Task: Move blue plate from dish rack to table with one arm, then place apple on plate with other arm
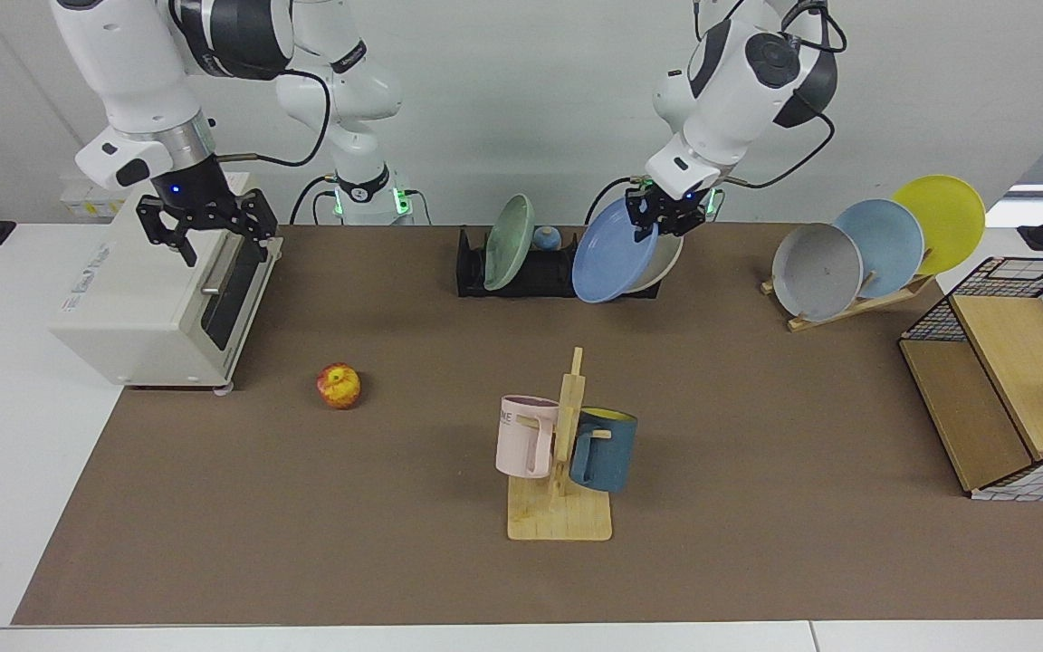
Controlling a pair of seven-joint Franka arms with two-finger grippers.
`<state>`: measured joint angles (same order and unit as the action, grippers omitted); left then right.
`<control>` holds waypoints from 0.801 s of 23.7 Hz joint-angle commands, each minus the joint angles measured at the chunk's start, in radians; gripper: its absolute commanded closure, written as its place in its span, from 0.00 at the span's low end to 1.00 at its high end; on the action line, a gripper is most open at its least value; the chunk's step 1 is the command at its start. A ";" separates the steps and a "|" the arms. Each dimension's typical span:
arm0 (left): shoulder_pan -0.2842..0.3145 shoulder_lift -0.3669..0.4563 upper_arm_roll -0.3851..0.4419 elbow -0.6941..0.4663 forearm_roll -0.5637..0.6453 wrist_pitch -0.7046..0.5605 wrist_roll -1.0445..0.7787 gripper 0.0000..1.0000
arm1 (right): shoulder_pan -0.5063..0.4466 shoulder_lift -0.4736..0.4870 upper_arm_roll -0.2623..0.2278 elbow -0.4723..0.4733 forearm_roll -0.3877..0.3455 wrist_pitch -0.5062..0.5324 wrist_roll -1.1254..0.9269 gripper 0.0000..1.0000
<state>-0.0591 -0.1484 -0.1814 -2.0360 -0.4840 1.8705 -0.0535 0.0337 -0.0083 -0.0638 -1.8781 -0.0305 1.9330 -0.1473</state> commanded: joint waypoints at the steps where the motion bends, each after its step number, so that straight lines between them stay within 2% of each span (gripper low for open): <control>1: 0.001 0.079 0.026 -0.007 -0.169 0.113 0.102 1.00 | 0.014 0.126 0.004 -0.087 0.029 0.218 -0.015 0.00; 4: -0.002 0.162 0.005 -0.010 -0.254 0.232 0.130 1.00 | 0.041 0.180 0.004 -0.153 0.035 0.363 -0.006 0.00; 6: -0.002 0.194 -0.021 -0.012 -0.284 0.291 0.133 1.00 | 0.049 0.220 0.004 -0.159 0.035 0.412 -0.011 0.00; 9: -0.002 0.249 -0.075 -0.013 -0.295 0.363 0.147 1.00 | 0.052 0.241 0.005 -0.170 0.041 0.422 -0.014 0.00; 13: -0.005 0.296 -0.124 -0.021 -0.295 0.455 0.147 1.00 | 0.055 0.240 0.005 -0.179 0.132 0.419 -0.038 0.00; 17: -0.011 0.334 -0.150 -0.035 -0.297 0.479 0.144 1.00 | 0.054 0.237 0.004 -0.156 0.136 0.408 -0.087 0.00; 19: -0.010 0.397 -0.194 -0.032 -0.295 0.577 0.138 1.00 | 0.048 0.232 0.004 -0.128 0.136 0.388 -0.098 0.00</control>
<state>-0.0633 0.1773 -0.3302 -2.0599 -0.7600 2.3255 0.0773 0.0920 0.2428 -0.0588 -2.0281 0.0790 2.3420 -0.1859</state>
